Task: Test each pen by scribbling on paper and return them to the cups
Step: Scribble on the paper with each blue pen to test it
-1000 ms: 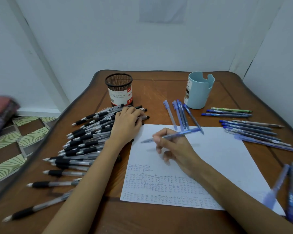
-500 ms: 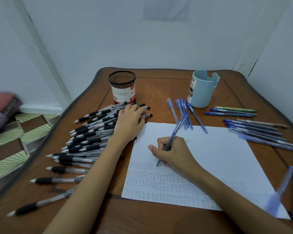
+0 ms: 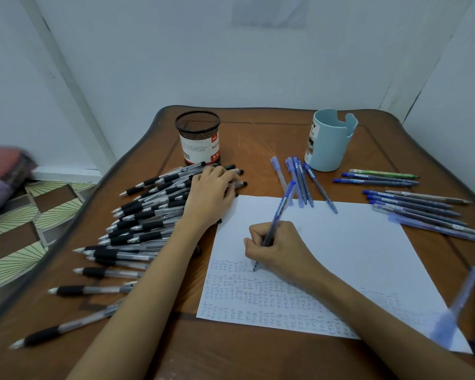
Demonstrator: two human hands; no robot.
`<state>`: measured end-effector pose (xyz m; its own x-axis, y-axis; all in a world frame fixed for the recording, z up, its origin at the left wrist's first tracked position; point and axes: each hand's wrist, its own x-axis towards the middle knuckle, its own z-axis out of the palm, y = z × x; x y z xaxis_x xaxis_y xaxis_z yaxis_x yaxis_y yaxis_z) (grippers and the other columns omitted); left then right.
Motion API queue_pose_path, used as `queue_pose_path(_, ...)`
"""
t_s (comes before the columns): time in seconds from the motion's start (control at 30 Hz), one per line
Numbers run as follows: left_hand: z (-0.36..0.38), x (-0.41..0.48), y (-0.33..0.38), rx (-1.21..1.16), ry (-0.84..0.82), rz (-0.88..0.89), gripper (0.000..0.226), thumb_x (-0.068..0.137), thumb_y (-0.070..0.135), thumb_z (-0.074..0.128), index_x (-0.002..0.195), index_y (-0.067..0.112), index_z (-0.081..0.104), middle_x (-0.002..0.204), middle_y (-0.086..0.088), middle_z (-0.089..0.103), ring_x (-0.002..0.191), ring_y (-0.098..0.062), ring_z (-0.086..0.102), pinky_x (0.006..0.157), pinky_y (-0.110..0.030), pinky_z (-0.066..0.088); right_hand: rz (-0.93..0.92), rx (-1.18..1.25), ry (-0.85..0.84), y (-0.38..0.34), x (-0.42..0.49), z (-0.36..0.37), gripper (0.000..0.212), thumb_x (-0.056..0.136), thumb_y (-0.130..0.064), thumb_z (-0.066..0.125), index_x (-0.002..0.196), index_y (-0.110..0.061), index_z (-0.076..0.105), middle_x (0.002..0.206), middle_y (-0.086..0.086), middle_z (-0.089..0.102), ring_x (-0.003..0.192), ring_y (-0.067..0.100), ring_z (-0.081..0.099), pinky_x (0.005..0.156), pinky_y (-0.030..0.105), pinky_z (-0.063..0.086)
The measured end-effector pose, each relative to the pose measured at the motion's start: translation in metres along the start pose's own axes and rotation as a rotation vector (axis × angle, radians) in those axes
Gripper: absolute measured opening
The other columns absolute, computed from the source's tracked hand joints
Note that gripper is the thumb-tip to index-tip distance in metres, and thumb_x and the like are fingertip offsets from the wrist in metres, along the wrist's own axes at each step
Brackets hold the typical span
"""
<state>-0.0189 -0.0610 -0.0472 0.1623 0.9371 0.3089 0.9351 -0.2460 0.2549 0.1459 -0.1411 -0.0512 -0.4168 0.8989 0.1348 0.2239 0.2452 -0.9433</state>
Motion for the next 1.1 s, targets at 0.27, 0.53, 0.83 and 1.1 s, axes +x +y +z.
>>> queue_pose_path(0.27, 0.0001, 0.0, 0.0001, 0.005, 0.015, 0.005, 0.026, 0.098, 0.021, 0.043, 0.12, 0.022, 0.057, 0.119, -0.001, 0.055, 0.119, -0.021, 0.039, 0.093, -0.035, 0.03, -0.018, 0.054, 0.031, 0.0013, 0.0001, -0.0003, 0.04, 0.087, -0.009, 0.064, 0.053, -0.001, 0.044, 0.046, 0.003, 0.037, 0.045, 0.013, 0.038, 0.049, 0.021, 0.035)
queue_pose_path(0.53, 0.0017, -0.001, 0.0001, 0.0, 0.023, 0.009, 0.026, 0.097, 0.02, 0.044, 0.119, 0.021, 0.058, 0.118, -0.001, 0.055, 0.119, -0.021, 0.039, 0.092, -0.035, 0.03, -0.016, 0.052, 0.039, 0.0028, 0.0015, -0.0004, 0.042, 0.087, -0.003, 0.06, 0.052, 0.003, 0.037, 0.049, 0.006, 0.029, 0.047, 0.015, 0.032, 0.049, 0.023, 0.03)
queue_pose_path(0.83, 0.0012, -0.0006, -0.0001, 0.006, 0.029, 0.017, 0.026, 0.097, 0.019, 0.044, 0.119, 0.02, 0.058, 0.119, -0.002, 0.055, 0.118, -0.022, 0.04, 0.092, -0.036, 0.03, -0.043, 0.004, 0.06, 0.0035, 0.0014, -0.0006, 0.042, 0.088, -0.008, 0.062, 0.054, 0.003, 0.039, 0.049, 0.007, 0.033, 0.049, 0.013, 0.033, 0.051, 0.02, 0.03)
queue_pose_path(1.1, 0.002, -0.0008, -0.0001, 0.003, 0.038, 0.014, 0.025, 0.096, 0.019, 0.045, 0.118, 0.02, 0.058, 0.117, -0.001, 0.056, 0.116, -0.022, 0.041, 0.09, -0.035, 0.03, -0.067, 0.0, 0.061, 0.0036, 0.0013, -0.0007, 0.042, 0.088, -0.004, 0.059, 0.053, -0.001, 0.036, 0.051, 0.009, 0.029, 0.051, 0.01, 0.029, 0.053, 0.016, 0.026)
